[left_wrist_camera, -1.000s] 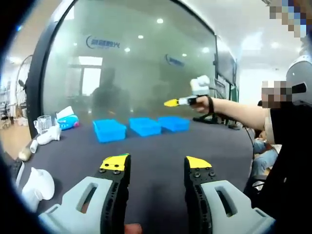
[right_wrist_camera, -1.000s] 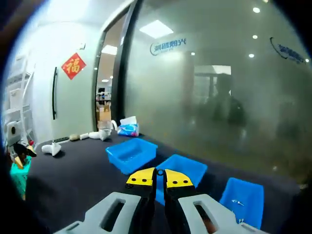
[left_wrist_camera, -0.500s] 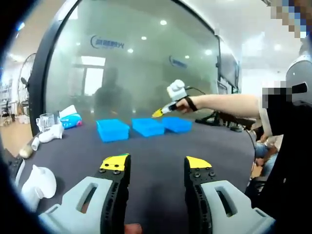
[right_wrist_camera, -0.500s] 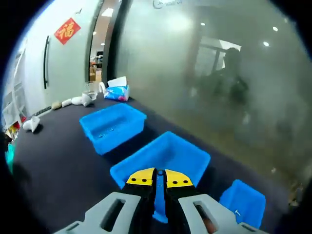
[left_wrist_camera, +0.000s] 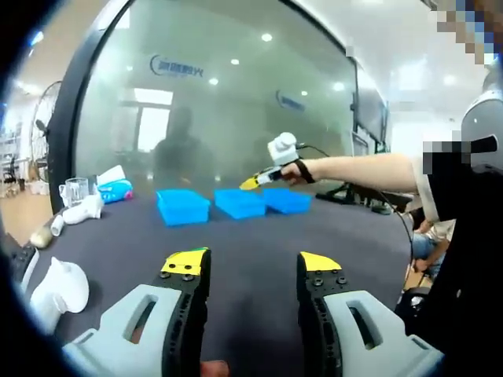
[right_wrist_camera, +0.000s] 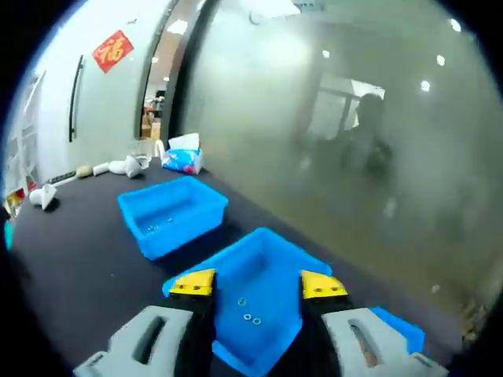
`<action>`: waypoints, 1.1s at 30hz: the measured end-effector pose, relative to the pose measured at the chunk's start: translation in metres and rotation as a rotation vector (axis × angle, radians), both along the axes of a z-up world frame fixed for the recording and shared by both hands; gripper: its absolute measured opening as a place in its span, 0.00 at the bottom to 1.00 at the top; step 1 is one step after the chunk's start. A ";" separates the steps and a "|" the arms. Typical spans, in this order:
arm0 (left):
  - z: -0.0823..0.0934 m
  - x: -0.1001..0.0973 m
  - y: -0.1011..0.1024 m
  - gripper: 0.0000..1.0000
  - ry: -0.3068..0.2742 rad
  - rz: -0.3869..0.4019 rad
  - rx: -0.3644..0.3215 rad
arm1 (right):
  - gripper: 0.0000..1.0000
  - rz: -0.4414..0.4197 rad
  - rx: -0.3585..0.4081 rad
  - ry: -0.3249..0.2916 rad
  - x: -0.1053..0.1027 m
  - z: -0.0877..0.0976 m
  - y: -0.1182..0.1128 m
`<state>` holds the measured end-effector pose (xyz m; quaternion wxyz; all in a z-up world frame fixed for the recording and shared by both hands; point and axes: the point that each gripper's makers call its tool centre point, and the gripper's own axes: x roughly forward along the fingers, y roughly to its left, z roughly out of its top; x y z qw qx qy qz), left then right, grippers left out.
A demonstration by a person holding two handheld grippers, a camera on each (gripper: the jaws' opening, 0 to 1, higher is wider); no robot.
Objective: Sort the screws, nuts, and washers into the corresponding bins
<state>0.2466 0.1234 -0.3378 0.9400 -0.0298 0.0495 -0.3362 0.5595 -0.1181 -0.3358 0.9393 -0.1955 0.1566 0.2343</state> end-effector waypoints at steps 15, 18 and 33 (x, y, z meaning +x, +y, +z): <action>0.005 0.001 0.002 0.43 -0.015 0.011 -0.025 | 0.51 0.043 0.058 -0.128 -0.077 0.026 -0.018; 0.008 0.002 0.001 0.43 -0.023 0.011 -0.026 | 0.51 0.041 0.088 -0.148 -0.108 0.028 -0.032; 0.021 0.000 -0.011 0.44 -0.052 -0.007 0.004 | 0.51 -0.019 0.216 -0.277 -0.256 0.048 -0.093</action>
